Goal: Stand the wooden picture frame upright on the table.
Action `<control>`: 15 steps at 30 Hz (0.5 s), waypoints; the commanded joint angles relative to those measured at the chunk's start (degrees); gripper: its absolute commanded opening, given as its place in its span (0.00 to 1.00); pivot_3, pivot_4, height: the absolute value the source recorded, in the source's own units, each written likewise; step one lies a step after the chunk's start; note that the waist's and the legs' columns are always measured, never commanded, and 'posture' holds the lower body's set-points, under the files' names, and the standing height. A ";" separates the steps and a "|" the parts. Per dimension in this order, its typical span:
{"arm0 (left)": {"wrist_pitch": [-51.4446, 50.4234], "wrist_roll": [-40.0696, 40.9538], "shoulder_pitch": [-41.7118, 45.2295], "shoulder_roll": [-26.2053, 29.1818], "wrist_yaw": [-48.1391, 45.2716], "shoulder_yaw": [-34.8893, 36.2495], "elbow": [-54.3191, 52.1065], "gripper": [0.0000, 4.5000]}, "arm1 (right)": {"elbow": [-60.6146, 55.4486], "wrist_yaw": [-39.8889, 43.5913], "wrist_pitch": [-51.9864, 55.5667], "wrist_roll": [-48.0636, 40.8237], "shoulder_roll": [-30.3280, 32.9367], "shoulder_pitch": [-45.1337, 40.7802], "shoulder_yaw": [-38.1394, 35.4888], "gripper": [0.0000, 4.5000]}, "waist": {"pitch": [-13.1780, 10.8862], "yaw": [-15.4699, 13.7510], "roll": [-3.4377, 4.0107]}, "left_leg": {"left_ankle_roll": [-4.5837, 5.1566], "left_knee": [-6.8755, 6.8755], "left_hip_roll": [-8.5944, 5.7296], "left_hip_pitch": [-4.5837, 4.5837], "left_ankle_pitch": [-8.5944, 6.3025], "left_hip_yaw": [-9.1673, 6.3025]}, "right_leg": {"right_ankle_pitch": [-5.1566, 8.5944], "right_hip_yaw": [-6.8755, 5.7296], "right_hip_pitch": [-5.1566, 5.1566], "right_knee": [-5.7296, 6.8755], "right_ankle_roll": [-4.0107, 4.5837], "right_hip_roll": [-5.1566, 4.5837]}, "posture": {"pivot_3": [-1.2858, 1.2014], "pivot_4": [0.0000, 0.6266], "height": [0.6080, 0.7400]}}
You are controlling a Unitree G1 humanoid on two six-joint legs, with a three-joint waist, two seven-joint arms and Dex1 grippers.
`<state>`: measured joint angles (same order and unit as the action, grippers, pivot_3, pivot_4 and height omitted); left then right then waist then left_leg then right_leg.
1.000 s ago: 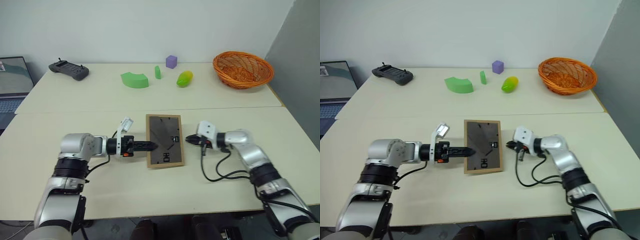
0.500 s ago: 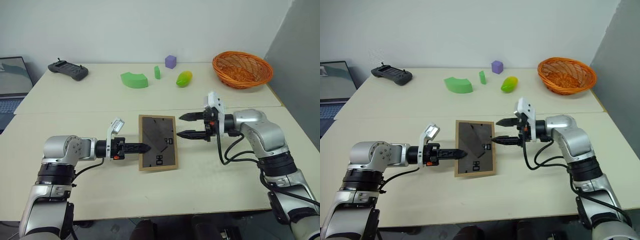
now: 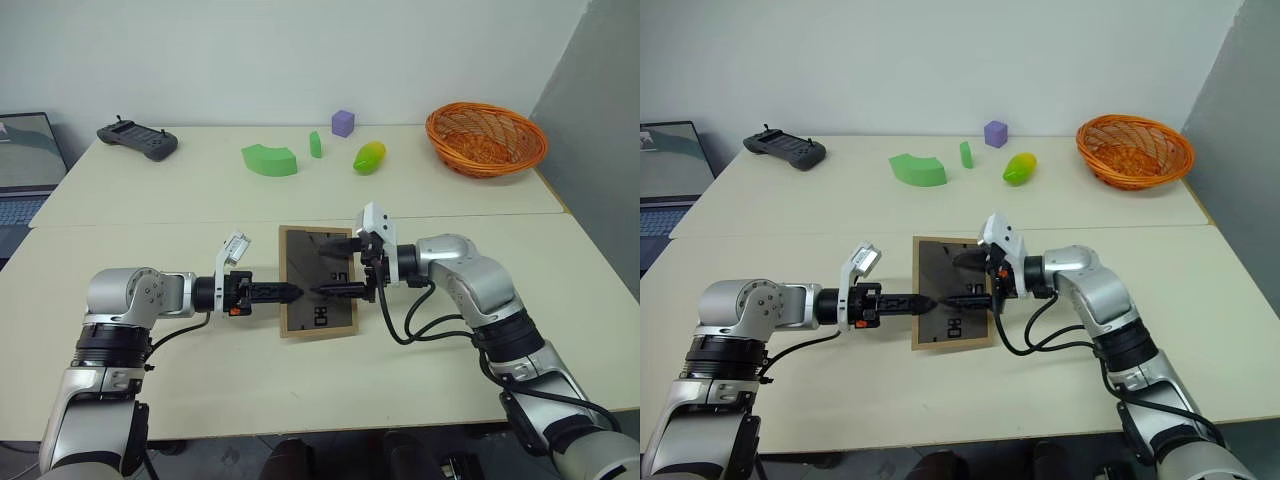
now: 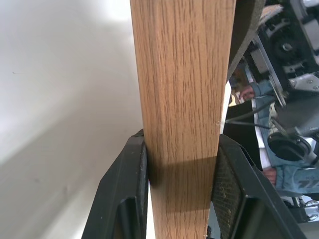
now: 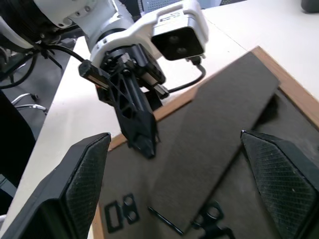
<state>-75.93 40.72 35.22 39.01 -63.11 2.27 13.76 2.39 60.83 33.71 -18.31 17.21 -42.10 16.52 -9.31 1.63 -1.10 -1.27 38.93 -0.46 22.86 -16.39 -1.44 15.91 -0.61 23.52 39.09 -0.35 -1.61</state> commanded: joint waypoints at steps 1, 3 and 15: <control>0.09 2.31 1.20 0.33 -0.53 2.02 -2.03 0.29 | -5.40 1.87 2.45 -3.75 1.31 0.87 -1.30 0.99 | 0.00 -0.02 0.00 | 0.00 0.00 0.00 0.00 0.00 0.00 | 0.00 0.00 0.00 0.00 0.00 0.00 | 0.52 0.24 1.00; 0.21 2.25 1.10 0.43 -0.56 1.95 -1.85 0.29 | -7.43 2.79 4.64 -5.96 2.59 1.43 -2.42 0.99 | 0.00 -0.04 0.00 | 0.06 0.00 0.00 0.00 -0.04 0.00 | 0.00 0.00 0.00 0.00 0.00 0.00 | 0.52 0.24 1.00; 1.40 1.52 1.57 -0.13 -0.86 0.51 -1.24 0.29 | -0.43 -6.36 -0.42 0.01 0.97 0.66 -1.57 0.99 | 0.00 0.06 0.00 | 0.14 0.00 0.00 -0.01 -0.08 0.00 | 0.00 0.00 0.00 0.02 0.00 0.00 | 0.52 0.24 1.00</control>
<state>-75.63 40.92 35.24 38.90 -63.08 2.22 13.79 1.09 56.27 36.19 -19.77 19.79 -39.92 14.27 -9.31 1.69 -1.10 -1.15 38.93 -0.46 22.85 -16.46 -1.43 15.91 -0.61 23.53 39.11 -0.35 -1.61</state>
